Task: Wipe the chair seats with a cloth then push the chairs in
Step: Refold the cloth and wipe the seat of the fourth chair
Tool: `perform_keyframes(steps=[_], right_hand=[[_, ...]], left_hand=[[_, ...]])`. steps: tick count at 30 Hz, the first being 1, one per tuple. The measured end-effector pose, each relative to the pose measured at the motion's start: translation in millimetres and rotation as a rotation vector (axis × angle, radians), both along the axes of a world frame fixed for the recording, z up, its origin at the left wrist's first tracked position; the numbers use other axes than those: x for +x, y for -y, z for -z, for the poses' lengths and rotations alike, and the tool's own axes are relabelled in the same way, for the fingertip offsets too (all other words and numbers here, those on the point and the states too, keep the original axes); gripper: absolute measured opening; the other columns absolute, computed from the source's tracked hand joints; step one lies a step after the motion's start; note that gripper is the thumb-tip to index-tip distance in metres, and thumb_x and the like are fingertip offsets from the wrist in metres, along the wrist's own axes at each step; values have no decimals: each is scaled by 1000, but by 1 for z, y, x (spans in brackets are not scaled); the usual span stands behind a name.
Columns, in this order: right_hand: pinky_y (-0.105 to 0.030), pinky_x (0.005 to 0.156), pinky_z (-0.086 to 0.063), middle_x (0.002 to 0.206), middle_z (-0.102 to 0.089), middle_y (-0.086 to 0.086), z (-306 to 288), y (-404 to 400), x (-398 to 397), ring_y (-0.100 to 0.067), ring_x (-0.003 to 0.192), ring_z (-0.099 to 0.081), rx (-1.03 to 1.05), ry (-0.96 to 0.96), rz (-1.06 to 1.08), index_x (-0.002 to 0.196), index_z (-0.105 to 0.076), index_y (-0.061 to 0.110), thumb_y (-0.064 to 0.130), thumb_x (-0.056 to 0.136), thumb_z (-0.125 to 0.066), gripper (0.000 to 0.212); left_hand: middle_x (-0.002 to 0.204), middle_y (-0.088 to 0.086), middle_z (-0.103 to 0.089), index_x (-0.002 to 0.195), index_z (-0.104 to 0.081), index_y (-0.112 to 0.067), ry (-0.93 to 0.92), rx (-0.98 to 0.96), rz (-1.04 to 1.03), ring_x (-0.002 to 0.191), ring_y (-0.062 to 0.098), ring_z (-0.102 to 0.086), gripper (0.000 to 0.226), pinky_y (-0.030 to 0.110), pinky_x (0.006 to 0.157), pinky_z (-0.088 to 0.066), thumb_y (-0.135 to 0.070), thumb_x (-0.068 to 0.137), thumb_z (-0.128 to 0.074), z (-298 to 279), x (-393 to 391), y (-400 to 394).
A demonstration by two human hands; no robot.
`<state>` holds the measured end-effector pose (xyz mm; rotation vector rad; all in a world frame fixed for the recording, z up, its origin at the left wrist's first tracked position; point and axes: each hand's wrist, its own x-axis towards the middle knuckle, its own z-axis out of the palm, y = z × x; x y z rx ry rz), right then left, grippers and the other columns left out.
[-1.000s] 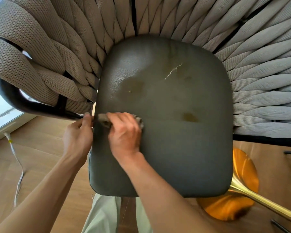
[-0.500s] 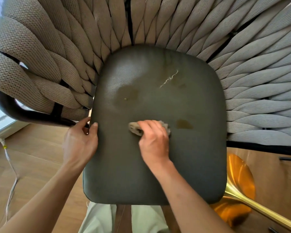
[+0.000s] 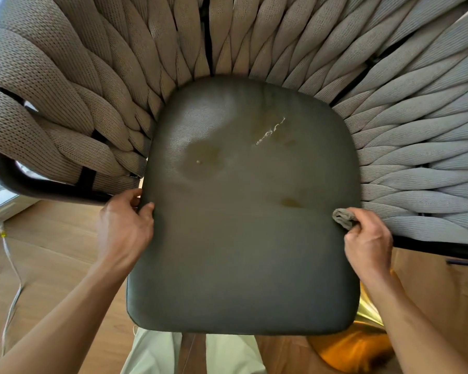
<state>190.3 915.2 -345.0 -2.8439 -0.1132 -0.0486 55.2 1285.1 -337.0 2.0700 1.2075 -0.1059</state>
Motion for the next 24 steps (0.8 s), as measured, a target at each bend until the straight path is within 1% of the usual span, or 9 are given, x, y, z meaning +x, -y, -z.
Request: perform_keyframes(steps=[3,5,7,12,14,16,19,22,24], right_hand=[[-25,79,-38,100,-62,-16,3,-10,-6,-35,90,-58,55,37,58,98,-70,0,-1,71,-40,40],[-28,81,-40,97,-64,-15,6,-24,-11,-36,89,-60,88,61,63,95,-71,1,-2,69,-43,38],[-31,84,-43,96,-67,-13,10,-45,-17,-33,90,-61,128,78,17,94,-72,3,-3,68,-46,37],[-30,87,-45,94,-71,-10,18,-134,-44,-29,88,-64,258,71,-169,91,-75,8,-3,67,-51,36],[-29,85,-46,93,-71,-7,19,-177,-59,-26,87,-65,323,35,-229,93,-75,12,-3,66,-55,37],[-30,82,-49,92,-72,-5,16,-220,-75,-24,86,-66,395,-17,-267,95,-75,14,2,69,-54,36],[-32,77,-52,91,-71,-4,7,-279,-94,-24,85,-66,469,-91,-342,98,-74,14,10,75,-51,32],[-35,70,-52,90,-69,-6,6,-313,-102,-28,83,-63,447,-123,-393,100,-71,11,12,79,-57,25],[-37,69,-52,90,-67,-7,9,-315,-100,-28,84,-62,405,-125,-429,101,-70,11,11,78,-64,24]], left_hand=[[106,8,-70,123,-63,-15,-5,-11,-31,101,30,-63,36,35,87,-46,-22,87,-64,1,-1,0],[104,7,-71,122,-64,-16,4,-20,-52,99,29,-64,36,35,87,-47,-23,87,-65,1,-1,1],[104,6,-71,122,-64,-16,8,-30,-66,98,27,-64,36,33,87,-46,-22,87,-65,1,-1,1],[100,2,-70,120,-66,-19,2,-60,-101,95,24,-65,34,33,86,-47,-24,87,-66,-1,-1,0],[101,2,-70,118,-67,-21,5,-71,-122,96,25,-65,30,34,86,-47,-25,89,-62,1,-1,-2],[103,6,-71,115,-68,-23,7,-93,-171,99,30,-63,26,38,87,-48,-26,93,-54,3,0,-3],[108,13,-69,113,-67,-19,24,-101,-259,102,35,-60,28,39,87,-46,-23,98,-43,1,3,-3],[106,16,-67,109,-65,-11,42,-90,-281,100,37,-59,29,37,81,-44,-17,98,-39,-3,4,-3],[106,17,-67,108,-64,-11,42,-93,-270,98,37,-59,29,40,83,-46,-16,97,-38,-4,3,-5]])
